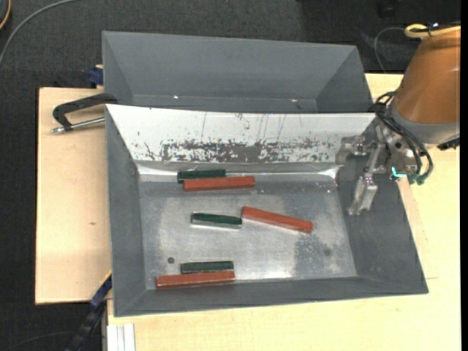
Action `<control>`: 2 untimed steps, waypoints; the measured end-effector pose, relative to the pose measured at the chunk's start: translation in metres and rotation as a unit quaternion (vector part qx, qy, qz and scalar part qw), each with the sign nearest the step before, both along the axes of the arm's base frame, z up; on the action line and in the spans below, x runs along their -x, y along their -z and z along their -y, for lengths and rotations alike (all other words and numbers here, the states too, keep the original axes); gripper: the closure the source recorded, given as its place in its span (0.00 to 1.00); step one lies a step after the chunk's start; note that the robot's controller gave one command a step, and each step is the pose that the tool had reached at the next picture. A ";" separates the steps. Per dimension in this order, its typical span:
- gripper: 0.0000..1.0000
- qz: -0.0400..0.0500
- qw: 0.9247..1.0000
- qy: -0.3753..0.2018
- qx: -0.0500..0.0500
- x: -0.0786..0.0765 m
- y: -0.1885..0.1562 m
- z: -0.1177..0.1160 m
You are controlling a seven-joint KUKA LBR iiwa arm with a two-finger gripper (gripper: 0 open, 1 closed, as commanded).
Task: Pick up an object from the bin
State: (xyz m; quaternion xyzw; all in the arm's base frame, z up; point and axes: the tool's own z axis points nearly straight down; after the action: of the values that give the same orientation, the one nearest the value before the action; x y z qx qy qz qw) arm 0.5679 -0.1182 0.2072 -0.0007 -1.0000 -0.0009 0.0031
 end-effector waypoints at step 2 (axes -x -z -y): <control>0.00 0.007 1.000 0.018 -0.001 0.001 0.104 -0.111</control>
Offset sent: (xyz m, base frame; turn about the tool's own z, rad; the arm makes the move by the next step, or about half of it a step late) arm 0.0059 0.0719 -0.1372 0.0074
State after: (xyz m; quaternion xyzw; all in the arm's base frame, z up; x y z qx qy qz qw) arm 0.5667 -0.0072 0.1029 -0.0183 -0.9998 -0.0017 -0.0034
